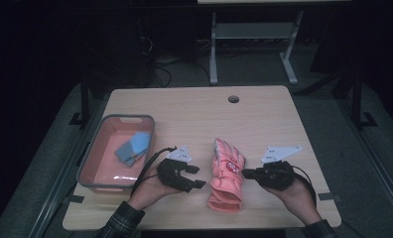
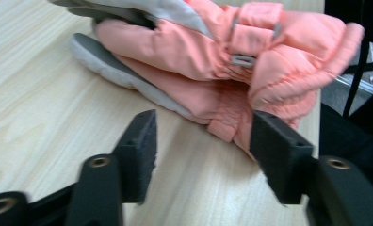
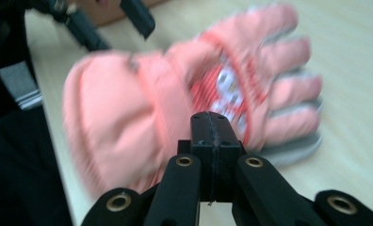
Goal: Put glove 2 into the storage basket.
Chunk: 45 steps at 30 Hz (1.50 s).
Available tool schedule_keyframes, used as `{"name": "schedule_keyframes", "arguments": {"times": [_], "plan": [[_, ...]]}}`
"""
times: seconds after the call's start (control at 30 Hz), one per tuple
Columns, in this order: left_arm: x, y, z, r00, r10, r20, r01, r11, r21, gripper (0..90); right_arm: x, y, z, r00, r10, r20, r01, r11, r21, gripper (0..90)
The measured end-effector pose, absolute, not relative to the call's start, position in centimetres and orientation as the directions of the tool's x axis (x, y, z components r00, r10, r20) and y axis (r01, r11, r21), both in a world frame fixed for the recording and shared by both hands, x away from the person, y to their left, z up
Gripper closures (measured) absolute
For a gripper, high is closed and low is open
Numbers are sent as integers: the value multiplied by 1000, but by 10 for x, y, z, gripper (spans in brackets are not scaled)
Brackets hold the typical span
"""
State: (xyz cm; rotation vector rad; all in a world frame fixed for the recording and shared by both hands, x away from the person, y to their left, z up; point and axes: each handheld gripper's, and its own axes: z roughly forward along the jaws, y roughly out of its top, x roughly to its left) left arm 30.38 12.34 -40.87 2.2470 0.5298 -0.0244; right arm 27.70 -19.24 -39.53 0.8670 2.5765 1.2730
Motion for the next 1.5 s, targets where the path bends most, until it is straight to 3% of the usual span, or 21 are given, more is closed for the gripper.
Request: {"name": "schedule_keyframes", "arguments": {"times": [0.2, 0.57, 1.0, 1.37, 1.5], "plan": [[308, 126, -405, 897, 401, -184, 400, -561, 725, 275, 305, -180, -401, -806, 577, 127, 454, 467, 759, 898], [319, 119, -394, 880, 434, -194, 424, -533, 732, 172, 322, -162, -439, -800, 584, 137, 502, 526, 687, 899], [345, 71, -389, 871, 429, -238, 452, -515, 728, 136, 316, -150, -441, -794, 605, 60, 488, 576, 655, 900], [353, 53, -417, 848, 481, -221, 490, -555, 673, 129, 317, -152, -441, -794, 604, 64, 491, 576, 653, 900], [356, 58, -434, 823, 491, -284, 543, -537, 646, 124, 316, -151, -442, -791, 608, 69, 498, 574, 650, 900]]}}
